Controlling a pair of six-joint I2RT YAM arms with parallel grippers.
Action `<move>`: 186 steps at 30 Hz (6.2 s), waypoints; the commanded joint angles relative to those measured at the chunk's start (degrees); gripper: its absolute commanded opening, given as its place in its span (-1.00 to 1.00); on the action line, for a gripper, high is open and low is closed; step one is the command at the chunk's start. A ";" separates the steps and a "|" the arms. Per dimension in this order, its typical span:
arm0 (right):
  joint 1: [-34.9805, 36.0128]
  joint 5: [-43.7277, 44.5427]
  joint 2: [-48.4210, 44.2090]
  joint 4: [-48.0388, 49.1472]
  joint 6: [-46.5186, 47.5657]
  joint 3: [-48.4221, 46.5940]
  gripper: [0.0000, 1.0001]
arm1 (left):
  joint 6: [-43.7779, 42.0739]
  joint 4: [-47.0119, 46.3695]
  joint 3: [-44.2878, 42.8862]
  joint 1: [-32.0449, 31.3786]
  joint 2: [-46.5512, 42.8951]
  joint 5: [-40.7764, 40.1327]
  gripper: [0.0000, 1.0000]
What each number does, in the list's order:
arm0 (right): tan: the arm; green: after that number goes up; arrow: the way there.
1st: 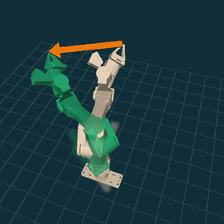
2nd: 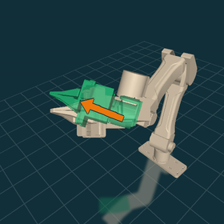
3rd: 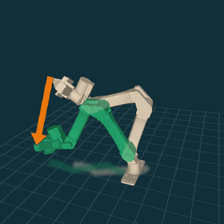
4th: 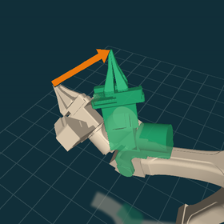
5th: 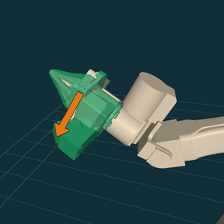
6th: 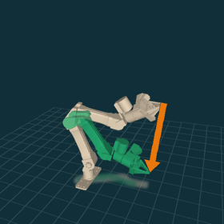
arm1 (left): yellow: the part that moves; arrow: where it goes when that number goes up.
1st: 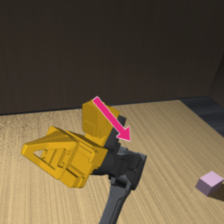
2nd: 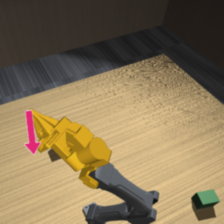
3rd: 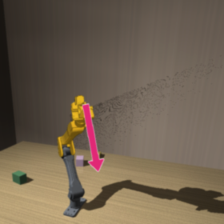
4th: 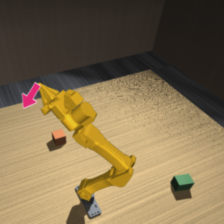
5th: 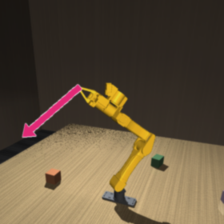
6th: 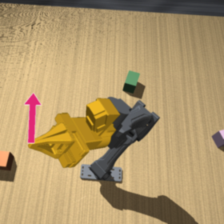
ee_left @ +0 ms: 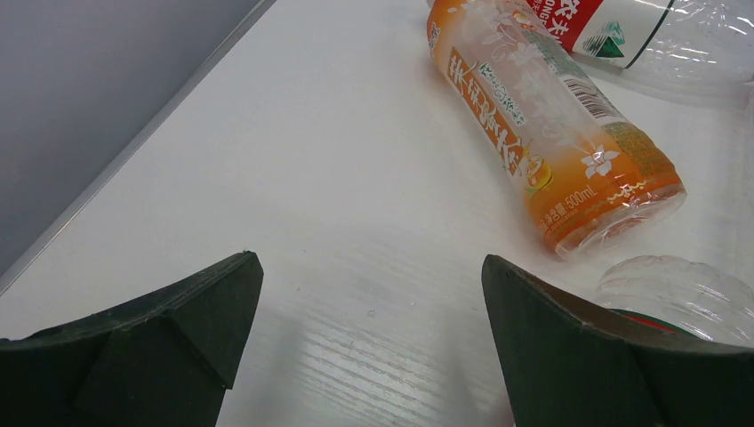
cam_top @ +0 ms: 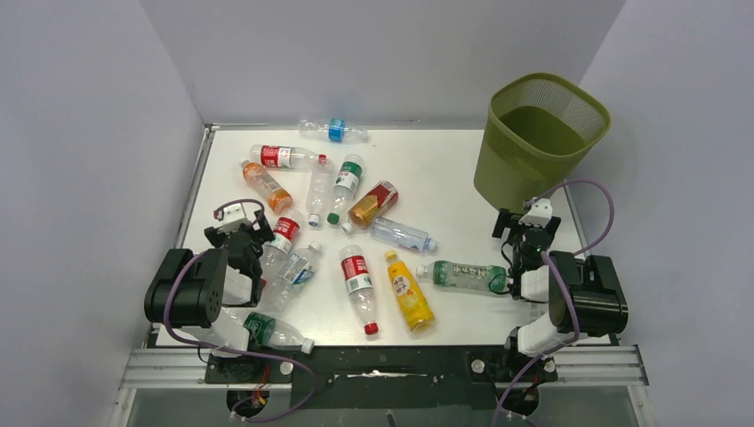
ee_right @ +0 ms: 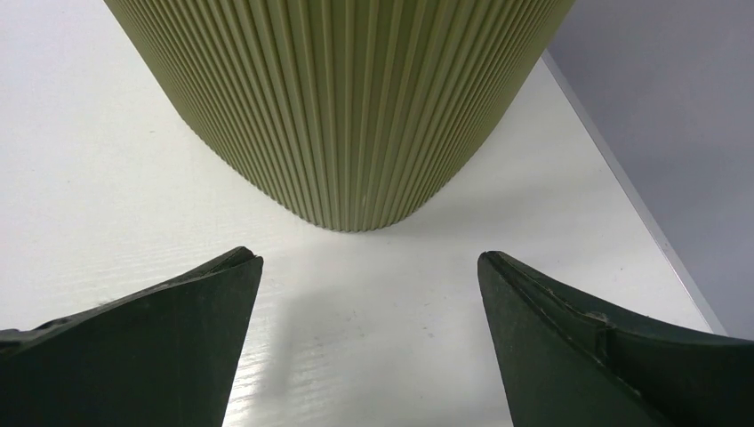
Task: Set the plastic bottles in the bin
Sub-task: Pick up the plastic bottle at the center of the board.
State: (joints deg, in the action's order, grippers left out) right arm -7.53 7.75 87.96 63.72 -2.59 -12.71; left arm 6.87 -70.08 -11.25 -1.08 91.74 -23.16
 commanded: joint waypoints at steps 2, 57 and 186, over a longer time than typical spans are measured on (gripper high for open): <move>-0.45 -0.56 -0.16 3.16 -0.53 -1.35 0.96 | 0.16 -4.11 -0.42 -0.26 0.01 -0.40 0.96; 9.44 -26.67 -42.97 -85.79 -33.48 -24.99 0.96 | 22.32 62.51 -34.62 -15.85 -40.14 22.62 0.95; 16.28 -1.51 -2.52 -88.59 -0.18 -91.77 0.00 | 27.63 88.24 -49.86 -11.57 -22.12 51.72 0.96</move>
State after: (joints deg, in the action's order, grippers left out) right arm 11.60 3.57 85.08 -29.17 -0.16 -100.31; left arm 34.37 22.13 -61.41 -12.45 70.57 27.31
